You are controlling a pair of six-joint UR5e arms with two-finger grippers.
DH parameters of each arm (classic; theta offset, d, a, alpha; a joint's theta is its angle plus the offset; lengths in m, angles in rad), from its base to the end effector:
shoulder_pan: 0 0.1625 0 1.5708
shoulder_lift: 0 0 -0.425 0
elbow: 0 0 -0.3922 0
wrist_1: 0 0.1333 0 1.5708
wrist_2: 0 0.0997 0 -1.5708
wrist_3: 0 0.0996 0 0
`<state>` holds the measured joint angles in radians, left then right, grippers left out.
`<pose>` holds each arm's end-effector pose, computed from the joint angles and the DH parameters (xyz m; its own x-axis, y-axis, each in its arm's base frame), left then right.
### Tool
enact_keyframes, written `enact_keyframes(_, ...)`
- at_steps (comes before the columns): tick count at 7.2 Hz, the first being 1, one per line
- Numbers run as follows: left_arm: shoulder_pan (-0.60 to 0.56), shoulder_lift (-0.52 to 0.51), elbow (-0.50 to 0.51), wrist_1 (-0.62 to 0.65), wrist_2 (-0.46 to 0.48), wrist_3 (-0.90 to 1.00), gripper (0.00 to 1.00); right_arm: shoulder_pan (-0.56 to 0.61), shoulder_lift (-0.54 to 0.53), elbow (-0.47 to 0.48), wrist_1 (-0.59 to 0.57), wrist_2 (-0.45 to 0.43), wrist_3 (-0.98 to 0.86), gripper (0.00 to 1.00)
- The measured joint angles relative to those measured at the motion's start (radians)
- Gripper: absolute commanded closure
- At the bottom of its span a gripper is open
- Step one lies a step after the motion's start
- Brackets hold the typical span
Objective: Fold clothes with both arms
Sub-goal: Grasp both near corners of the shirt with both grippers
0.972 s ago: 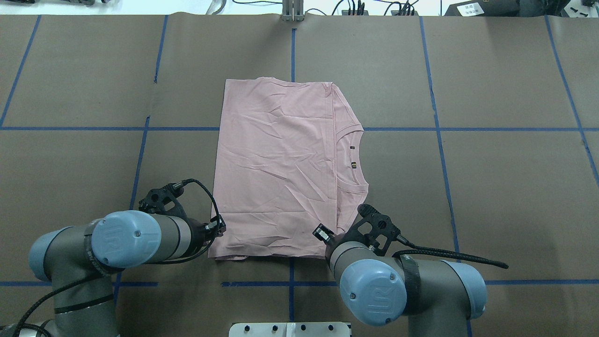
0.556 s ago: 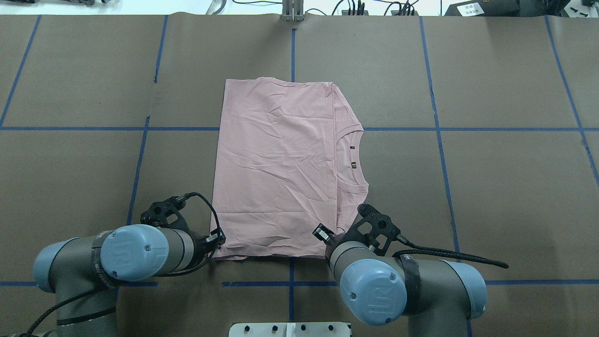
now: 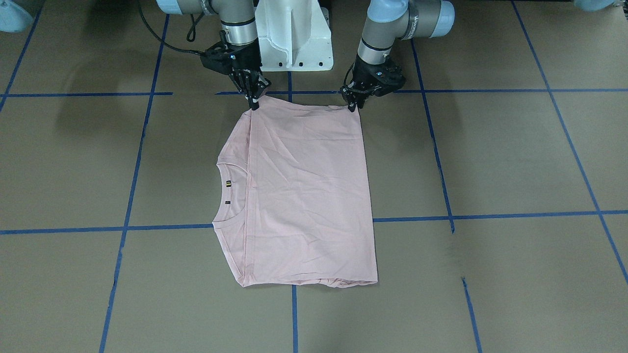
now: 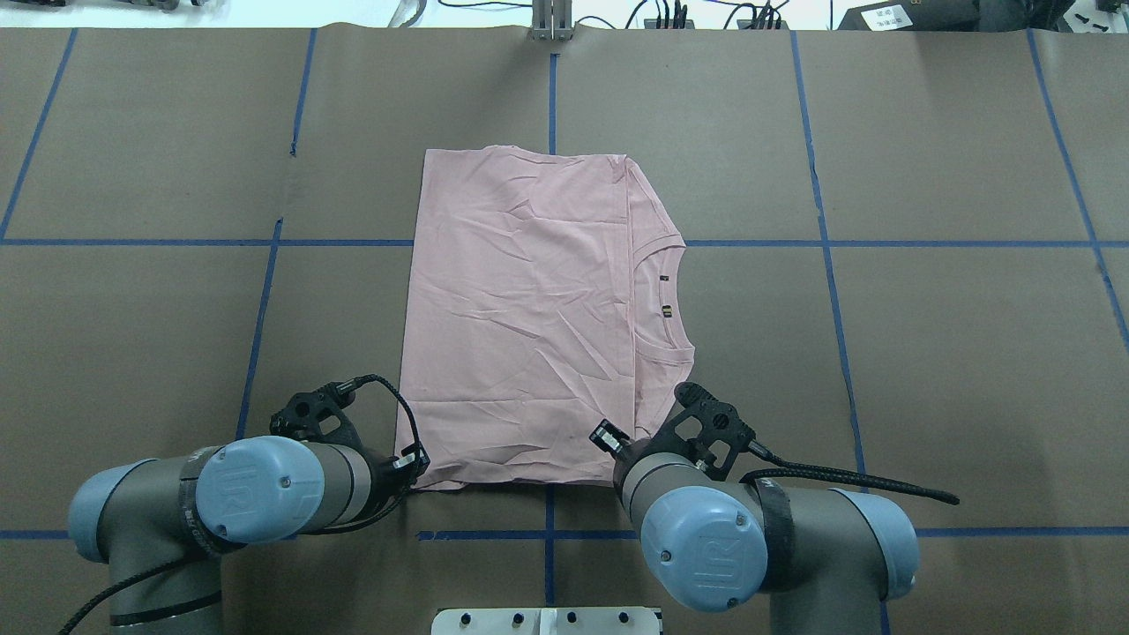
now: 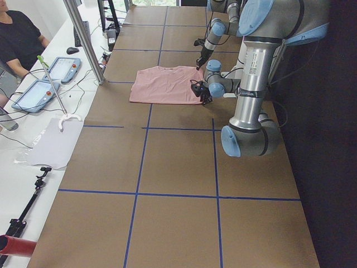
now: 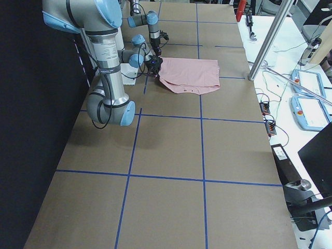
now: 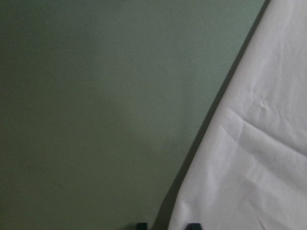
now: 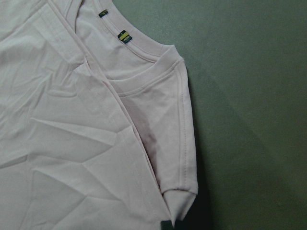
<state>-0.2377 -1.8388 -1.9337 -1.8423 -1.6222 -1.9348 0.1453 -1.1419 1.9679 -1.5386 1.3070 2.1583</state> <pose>0.5229 -0.2586 0.3244 0.4931 -0.4853 -0.7221 0.3976 0.8639 -0.3092 -0.5513 -0.2416 0.2481 0.3528 0.5924 0.7243 -0.6374 0.7188 -0.2775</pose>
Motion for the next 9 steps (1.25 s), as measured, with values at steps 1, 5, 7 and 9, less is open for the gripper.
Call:
enact_keyframes(1,0.002,-0.001,-0.002,0.000,0.000,-0.010,1.00,0.000,-0.001,0.004,0.000,0.000,0.000,1.00)
enact_keyframes(5,0.012,-0.003,-0.149,0.062,0.002,-0.065,1.00,-0.014,-0.053,0.088,-0.002,0.000,0.005,1.00)
enact_keyframes(7,0.013,-0.026,-0.281,0.185,-0.001,-0.080,1.00,-0.025,-0.115,0.200,-0.033,0.001,0.005,1.00)
enact_keyframes(9,-0.115,-0.116,-0.233,0.221,-0.005,0.022,1.00,0.103,-0.028,0.153,-0.057,0.068,-0.061,1.00)
